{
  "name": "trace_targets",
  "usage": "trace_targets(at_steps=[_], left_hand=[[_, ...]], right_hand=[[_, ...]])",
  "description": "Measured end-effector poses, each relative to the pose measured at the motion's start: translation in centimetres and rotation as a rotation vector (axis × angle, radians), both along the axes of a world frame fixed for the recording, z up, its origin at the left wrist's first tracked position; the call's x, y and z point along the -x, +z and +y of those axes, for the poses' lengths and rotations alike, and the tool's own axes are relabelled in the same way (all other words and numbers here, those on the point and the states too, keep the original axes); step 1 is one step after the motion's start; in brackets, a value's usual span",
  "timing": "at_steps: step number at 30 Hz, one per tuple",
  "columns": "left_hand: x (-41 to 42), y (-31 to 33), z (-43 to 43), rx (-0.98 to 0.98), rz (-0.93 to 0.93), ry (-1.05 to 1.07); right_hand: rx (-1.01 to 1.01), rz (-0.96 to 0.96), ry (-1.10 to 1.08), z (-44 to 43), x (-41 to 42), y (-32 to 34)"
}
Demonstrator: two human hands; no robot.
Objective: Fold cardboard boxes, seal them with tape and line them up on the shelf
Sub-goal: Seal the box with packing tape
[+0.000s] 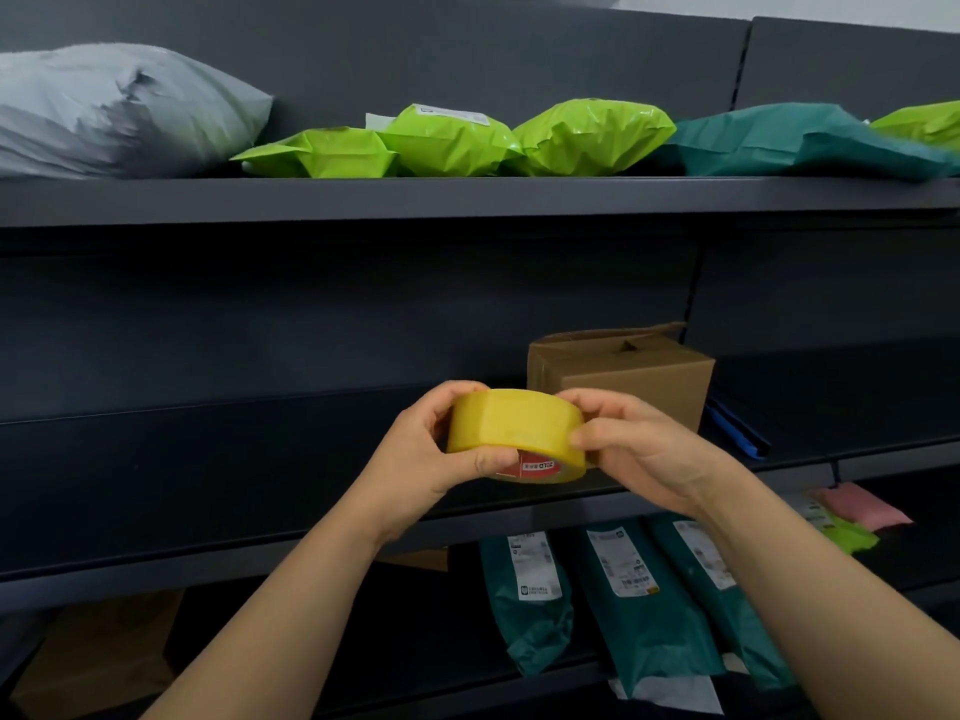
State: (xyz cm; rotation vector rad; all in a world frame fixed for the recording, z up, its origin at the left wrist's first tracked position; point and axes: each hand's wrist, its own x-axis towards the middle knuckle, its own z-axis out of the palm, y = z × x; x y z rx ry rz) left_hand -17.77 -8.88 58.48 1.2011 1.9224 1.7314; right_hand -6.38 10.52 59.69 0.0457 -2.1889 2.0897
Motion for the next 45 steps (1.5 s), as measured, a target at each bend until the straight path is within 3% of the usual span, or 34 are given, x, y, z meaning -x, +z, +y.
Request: trace_targets(at_steps=[3, 7, 10, 17, 22, 28, 33, 41, 45], left_hand=[[-0.3, -0.2, 0.1, -0.036, 0.008, -0.055], [-1.2, -0.3, 1.1, -0.256, 0.104, 0.195], [-1.8, -0.4, 2.0, -0.310, 0.151, 0.317], [-2.7, -1.1, 2.9, -0.312, 0.206, 0.403], [-2.9, -1.4, 3.1, -0.121, 0.366, 0.436], [-2.7, -0.8, 2.9, -0.025, -0.008, 0.336], [-1.5, -0.6, 2.9, 0.025, -0.075, 0.394], [-1.2, 1.2, 3.2, -0.150, -0.433, 0.334], [-1.2, 1.5, 3.4, -0.183, -0.475, 0.270]], right_hand=[[0.060, 0.015, 0.006, 0.3, -0.5, -0.1], [-0.042, 0.045, -0.092, 0.4, -0.9, 0.1], [-0.129, 0.034, -0.159, 0.1, -1.1, 0.3], [-0.212, 0.023, -0.258, -0.3, -1.1, -0.2], [-0.349, 0.019, -0.292, -0.5, -1.2, -0.1], [-0.448, -0.041, -0.251, -0.3, -1.0, 0.4], [-0.405, -0.105, -0.156, -0.4, -1.4, -0.3], [-0.365, -0.121, -0.190, 1.3, -2.4, 0.2], [-0.417, -0.106, -0.244, 2.1, -3.2, 1.5]])
